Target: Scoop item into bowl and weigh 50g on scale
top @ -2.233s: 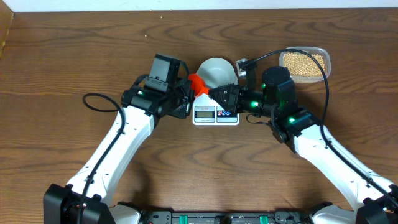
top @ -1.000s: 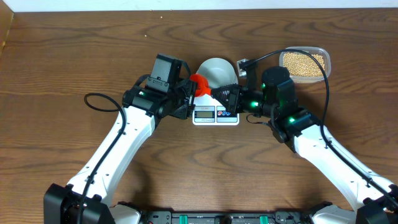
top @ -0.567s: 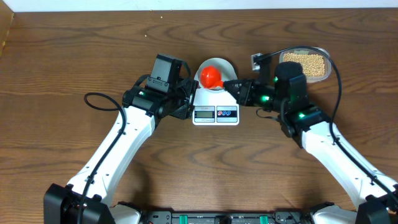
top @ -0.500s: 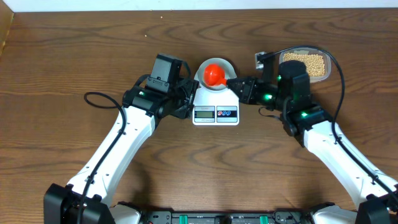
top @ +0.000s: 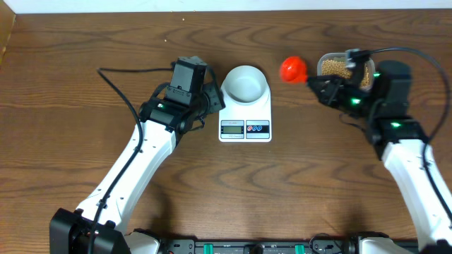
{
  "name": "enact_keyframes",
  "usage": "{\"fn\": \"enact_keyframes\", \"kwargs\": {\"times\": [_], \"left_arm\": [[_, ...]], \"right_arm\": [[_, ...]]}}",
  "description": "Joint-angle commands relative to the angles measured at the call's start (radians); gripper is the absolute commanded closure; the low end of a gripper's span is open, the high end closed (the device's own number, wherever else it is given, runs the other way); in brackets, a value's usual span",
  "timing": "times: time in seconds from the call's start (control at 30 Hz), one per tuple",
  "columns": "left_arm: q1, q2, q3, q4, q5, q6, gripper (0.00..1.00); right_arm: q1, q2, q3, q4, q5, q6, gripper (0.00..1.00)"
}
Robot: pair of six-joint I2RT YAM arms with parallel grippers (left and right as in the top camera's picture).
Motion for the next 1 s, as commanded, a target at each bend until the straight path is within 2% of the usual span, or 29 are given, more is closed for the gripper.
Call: {"fn": "enact_keyframes", "kwargs": {"times": [0.0, 0.13, 0.3, 0.67, 0.97], "left_arm": [[-0.003, -0.026, 0.015, 0.025, 0.102, 0.224, 0.52], [-0.027, -0.057, 0.033, 0.023, 0.101, 0.250, 0.55], [-0.120, -0.087, 0.072, -0.007, 0.090, 0.269, 0.56], [-0.270, -0.076, 0.075, -0.171, -0.016, 0.255, 0.61], [-0.330, 0.039, 0.044, -0.176, -0.015, 0.172, 0.62]], "right_arm": [[-0.065, -0.055, 0.098, -0.128, -0.027, -0.138, 0.99], [-0.123, -0.061, 0.192, -0.296, -0.008, -0.229, 0.99], [-0.175, -0.061, 0.327, -0.516, 0.051, -0.351, 0.99], [-0.222, -0.061, 0.369, -0.633, 0.052, -0.436, 0.99], [-0.222, -0.061, 0.369, -0.671, 0.097, -0.453, 0.99]]}}
